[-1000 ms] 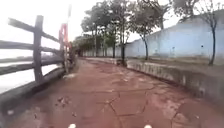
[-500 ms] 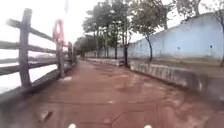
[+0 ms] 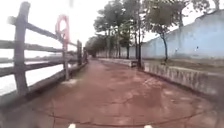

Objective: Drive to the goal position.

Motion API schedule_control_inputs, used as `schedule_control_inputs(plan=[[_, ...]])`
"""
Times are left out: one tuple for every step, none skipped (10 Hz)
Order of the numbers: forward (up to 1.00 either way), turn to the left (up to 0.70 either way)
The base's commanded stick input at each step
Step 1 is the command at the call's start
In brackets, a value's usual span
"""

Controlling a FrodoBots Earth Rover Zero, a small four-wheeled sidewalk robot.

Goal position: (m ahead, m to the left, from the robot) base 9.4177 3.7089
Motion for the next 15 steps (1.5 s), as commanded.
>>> schedule_control_inputs(plan=[[0.85,0.03],[0.85,0.00],[0.85,-0.04],[0.85,-0.08],[0.85,-0.13],[0.85,-0.17],[0.85,-0.21],[0.85,-0.17],[0.85,0.03],[0.85,0.03],[0.85,0.03],[0.85,0.03],[0.85,0.03],[0.85,0.03],[0.85,0.03]])
